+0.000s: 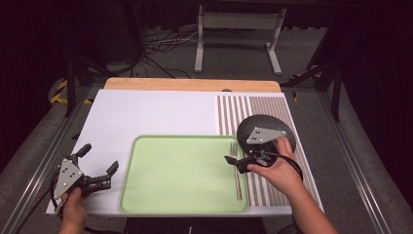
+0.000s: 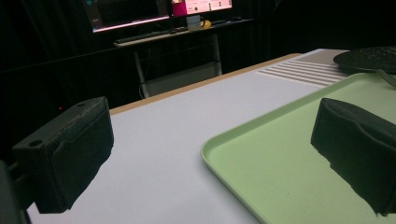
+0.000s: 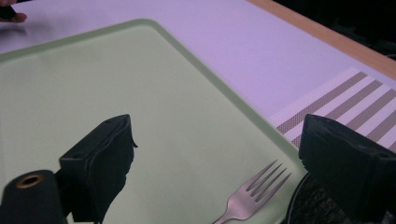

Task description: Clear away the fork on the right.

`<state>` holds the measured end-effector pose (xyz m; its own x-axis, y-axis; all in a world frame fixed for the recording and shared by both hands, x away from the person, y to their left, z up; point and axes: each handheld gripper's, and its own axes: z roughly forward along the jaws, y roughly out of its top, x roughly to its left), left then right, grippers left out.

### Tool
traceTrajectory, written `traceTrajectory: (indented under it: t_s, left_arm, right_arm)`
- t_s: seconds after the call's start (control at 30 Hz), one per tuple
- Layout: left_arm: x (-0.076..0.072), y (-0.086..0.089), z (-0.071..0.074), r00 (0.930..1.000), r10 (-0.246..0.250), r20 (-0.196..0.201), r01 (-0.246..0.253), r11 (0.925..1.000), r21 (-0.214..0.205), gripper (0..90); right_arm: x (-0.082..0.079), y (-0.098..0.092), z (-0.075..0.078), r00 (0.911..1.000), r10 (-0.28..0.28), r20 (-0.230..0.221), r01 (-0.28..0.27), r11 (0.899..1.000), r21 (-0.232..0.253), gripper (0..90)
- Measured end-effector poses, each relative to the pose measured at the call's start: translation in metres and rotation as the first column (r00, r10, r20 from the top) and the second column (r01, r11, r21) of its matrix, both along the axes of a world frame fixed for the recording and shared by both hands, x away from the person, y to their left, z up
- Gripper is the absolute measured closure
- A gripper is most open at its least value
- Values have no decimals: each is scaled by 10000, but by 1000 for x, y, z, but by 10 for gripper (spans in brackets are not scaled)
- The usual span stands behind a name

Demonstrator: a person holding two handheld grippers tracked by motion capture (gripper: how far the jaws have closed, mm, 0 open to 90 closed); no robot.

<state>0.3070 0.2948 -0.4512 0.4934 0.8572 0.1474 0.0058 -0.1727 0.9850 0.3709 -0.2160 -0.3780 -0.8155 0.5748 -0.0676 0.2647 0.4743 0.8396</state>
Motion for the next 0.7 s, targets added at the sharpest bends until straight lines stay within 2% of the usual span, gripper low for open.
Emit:
traceTrajectory:
  t_s: [0.03,0.07,0.1,0.17,0.33,0.37,0.47,0.63,0.7]
  left_arm:
    - [0,0,0,10000,-4,-6,4,10000,7,0]
    - [0,0,0,10000,1,-11,-1,10000,1,0]
    - [0,0,0,10000,1,-11,-1,10000,1,0]
    - [0,0,0,10000,3,-5,-3,10000,7,0]
    - [0,0,0,10000,10,-3,-10,10000,-15,0]
    - [0,0,0,10000,4,-6,-4,10000,-10,0]
    - [0,0,0,10000,7,11,-7,10000,-32,0]
    - [0,0,-1,10000,21,-7,-21,10000,-47,0]
    - [1,0,-1,10000,11,-21,-11,10000,-17,0]
  right_arm:
    - [-1,-3,1,9998,138,107,-140,9998,147,105]
    - [-3,-8,2,9993,318,186,-328,9977,591,103]
    - [-3,-8,2,9993,318,186,-328,9977,591,103]
    - [-5,-14,3,9985,265,474,-297,9973,673,96]
    - [-13,-31,6,9950,173,989,-294,9920,1230,96]
    - [-15,-35,7,9942,129,1065,-287,9885,1482,96]
    - [-20,-45,7,9919,-17,1272,-218,9828,1833,96]
    - [-25,-59,6,9858,-355,1639,27,9806,1958,96]
    - [-29,-69,5,9822,-552,1797,145,9754,2201,96]
